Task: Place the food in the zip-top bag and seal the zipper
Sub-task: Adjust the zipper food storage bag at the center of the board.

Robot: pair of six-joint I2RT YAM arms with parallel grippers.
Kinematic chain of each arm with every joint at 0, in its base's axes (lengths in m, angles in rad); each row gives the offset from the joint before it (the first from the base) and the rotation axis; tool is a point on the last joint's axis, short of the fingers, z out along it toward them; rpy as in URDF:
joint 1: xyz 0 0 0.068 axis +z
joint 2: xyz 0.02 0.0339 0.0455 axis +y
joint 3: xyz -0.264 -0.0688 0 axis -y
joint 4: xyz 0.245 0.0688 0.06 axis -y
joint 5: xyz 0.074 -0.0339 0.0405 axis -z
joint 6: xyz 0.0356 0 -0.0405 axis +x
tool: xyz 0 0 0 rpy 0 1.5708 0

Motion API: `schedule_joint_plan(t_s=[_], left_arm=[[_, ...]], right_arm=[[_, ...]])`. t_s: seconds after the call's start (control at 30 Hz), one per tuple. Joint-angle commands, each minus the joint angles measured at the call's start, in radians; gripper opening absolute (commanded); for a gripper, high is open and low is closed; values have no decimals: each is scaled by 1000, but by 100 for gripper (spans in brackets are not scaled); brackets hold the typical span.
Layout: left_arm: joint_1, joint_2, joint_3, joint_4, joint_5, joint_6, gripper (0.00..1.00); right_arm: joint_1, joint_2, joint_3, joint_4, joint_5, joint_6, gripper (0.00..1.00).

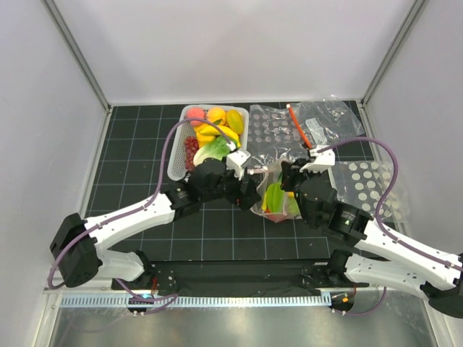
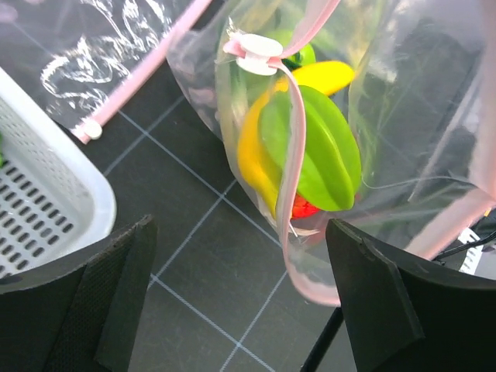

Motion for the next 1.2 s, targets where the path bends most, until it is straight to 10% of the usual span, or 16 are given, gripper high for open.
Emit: schedule_joint_plan(t_s=[0.0, 0.27, 0.53, 0.77, 1.0, 1.17], left_arm=[[-1, 40, 62, 27, 46, -28, 90], [-1, 62, 87, 8, 37, -32, 0], [141, -49, 3, 2, -57, -198, 0], [238, -121, -79, 87, 26, -251, 0], [238, -124, -79, 88, 40, -237, 0], [238, -128, -80, 90, 43, -239, 0]], right_arm=[[-1, 4, 13, 75, -40, -18, 1], [-1, 62, 31, 89, -186, -41, 1], [0, 174, 83, 83, -572, -134, 26], [0, 144, 64, 83, -531, -131, 62], [0, 136, 63, 83, -527, -127, 63], [0, 161, 63, 101, -595, -131, 42]])
